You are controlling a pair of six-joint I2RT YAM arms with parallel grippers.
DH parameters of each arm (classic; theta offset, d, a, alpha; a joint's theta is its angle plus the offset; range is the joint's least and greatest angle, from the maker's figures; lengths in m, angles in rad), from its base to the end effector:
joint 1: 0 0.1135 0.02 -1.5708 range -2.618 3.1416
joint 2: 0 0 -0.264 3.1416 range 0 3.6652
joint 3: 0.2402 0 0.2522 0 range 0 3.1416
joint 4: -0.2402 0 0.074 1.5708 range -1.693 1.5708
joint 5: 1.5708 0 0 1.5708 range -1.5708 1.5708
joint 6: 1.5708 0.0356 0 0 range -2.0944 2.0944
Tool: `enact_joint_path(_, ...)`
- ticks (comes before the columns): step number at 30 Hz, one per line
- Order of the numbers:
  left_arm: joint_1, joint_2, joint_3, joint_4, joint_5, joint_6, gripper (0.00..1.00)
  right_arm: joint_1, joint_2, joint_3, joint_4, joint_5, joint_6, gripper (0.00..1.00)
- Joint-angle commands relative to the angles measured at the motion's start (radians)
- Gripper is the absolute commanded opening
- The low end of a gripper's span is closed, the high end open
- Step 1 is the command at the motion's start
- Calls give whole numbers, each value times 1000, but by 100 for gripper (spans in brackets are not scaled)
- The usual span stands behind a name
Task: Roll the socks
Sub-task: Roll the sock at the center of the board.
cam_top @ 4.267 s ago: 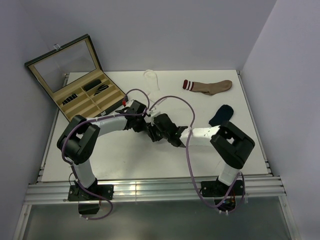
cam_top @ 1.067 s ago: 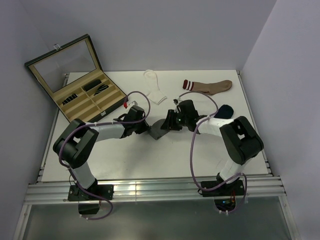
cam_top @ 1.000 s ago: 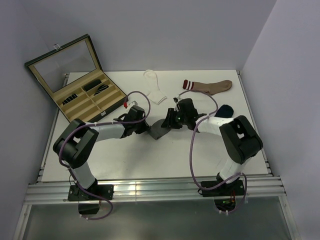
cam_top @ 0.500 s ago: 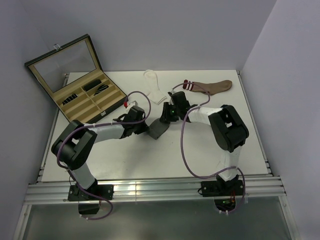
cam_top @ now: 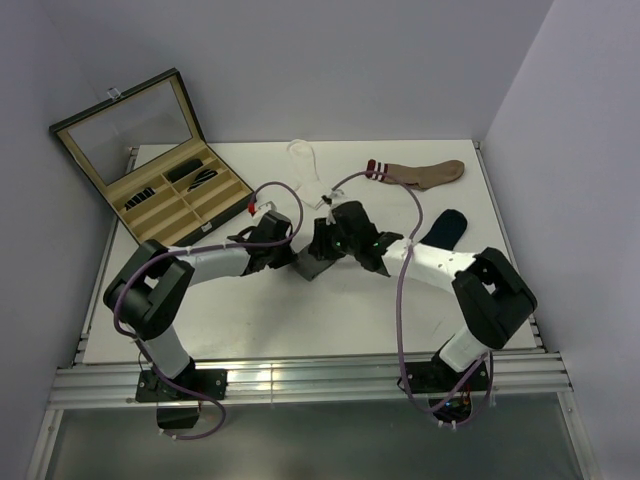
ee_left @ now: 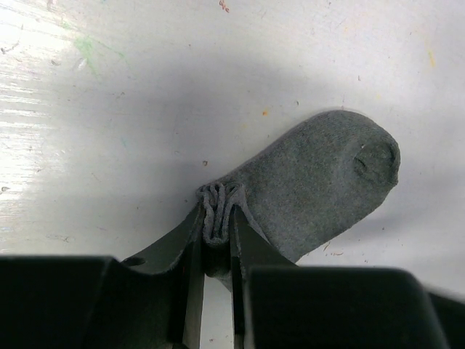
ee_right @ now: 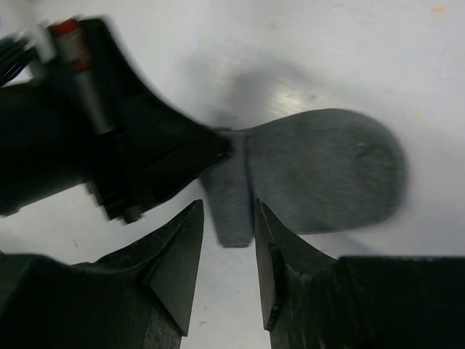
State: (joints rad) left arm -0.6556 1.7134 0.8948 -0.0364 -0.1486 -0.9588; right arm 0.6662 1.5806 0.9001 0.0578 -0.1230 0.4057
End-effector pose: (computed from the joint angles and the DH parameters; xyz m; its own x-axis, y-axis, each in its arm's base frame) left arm 0.2730 -0.2033 0.1545 -0.7741 -0.4259 -0.4684 -0.1874 0.8609 -0.4729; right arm 0.2642 0.2133 0.2062 -0.6943 -0.0475 -0.7181 -0.4546 0.8026 0.3863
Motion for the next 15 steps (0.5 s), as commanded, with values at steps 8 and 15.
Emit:
enact_joint_path(8, -9, 14, 36, -51, -28, -9, 0, 190, 18, -115, 215, 192, -142, 48)
enact_joint_path(15, -9, 29, 42, -50, -13, -26, 0, 237, 74, -135, 264, 230, -202, 49)
